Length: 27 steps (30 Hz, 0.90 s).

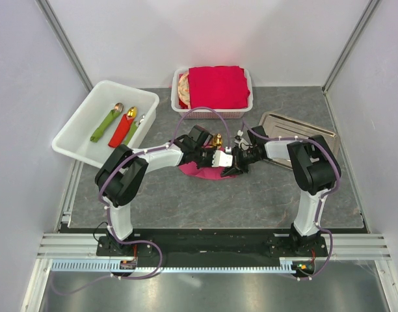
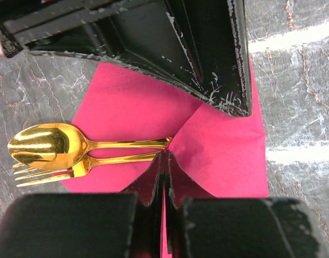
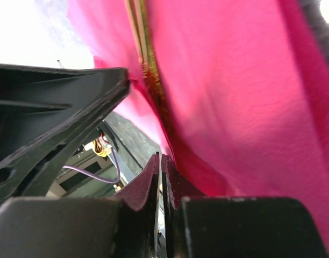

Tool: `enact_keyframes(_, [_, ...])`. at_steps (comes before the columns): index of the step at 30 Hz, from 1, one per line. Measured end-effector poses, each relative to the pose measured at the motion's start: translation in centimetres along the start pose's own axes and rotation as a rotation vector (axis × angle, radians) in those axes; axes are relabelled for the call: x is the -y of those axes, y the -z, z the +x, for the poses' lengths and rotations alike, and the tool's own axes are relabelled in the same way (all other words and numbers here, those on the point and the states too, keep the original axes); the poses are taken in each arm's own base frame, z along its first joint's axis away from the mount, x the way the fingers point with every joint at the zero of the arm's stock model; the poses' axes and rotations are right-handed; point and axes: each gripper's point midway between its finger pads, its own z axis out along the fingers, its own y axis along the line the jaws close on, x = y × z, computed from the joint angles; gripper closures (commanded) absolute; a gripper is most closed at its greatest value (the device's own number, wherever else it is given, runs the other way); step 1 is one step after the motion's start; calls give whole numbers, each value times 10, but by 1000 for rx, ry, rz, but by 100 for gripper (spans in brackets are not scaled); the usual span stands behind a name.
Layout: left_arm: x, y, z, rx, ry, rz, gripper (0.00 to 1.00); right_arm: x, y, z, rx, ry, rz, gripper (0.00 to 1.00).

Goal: Place the utensils on the paper napkin and roll it up

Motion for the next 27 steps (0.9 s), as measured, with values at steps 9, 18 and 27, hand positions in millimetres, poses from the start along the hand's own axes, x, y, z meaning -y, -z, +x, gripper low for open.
enact_keyframes(9, [0, 1, 2, -1, 33, 0, 69, 16, -6, -2, 6, -26, 50, 94])
enact_keyframes(18, [-15, 53, 4, 54, 427, -13, 53, 18, -7, -2, 8, -31, 61, 96])
enact_keyframes(27, [-1, 90, -39, 179, 830, 62, 33, 19, -6, -2, 9, -32, 64, 97])
